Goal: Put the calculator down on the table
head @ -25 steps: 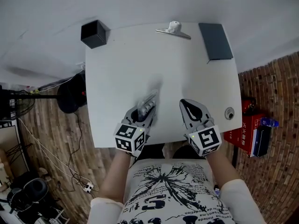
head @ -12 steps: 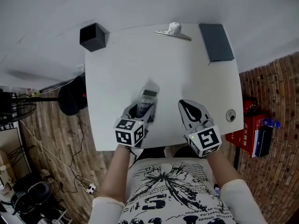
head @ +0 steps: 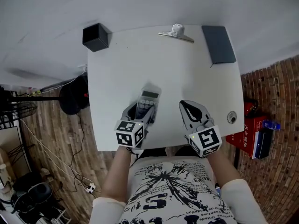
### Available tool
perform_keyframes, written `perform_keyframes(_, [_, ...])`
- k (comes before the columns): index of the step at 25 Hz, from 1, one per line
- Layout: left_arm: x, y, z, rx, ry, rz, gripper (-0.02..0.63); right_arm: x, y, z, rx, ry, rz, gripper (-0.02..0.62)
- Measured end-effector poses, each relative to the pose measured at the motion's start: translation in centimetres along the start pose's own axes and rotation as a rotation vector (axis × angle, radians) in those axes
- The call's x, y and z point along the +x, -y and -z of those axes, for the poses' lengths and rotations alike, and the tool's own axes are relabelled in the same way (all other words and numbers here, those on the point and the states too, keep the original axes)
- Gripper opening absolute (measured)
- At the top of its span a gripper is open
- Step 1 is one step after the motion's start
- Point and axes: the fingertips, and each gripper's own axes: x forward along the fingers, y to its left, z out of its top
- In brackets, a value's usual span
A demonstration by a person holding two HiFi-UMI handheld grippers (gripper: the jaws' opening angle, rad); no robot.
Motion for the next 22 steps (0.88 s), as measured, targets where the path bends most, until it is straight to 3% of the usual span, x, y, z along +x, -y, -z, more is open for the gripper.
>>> perform_keyframes(7, [-0.6, -1.8, 0.1, 0.017, 0.012, -0.074, 0.296, -0.1, -0.3, 0.3, -0.006, -0.011, 0.008, 0.015])
perform_keyframes(14, [-1.7, -2.2, -0.2, 0.057, 0.019, -0.096, 0.295, -0.5, -0.9, 0.0, -0.011, 0.002, 0.027, 0.015])
perform_keyframes(19, [-4.4, -1.2, -2.6, 0.076, 0.108, -0.096, 0.279, -1.6, -1.8, -0.9, -0.026, 0.032, 0.024, 0.015])
perform_keyframes(22, [-6.6, -0.4, -5.0, 0.105, 0.189, -0.108, 0.204, -2.3, -2.0, -1.8, -0.031, 0.056, 0.02, 0.015])
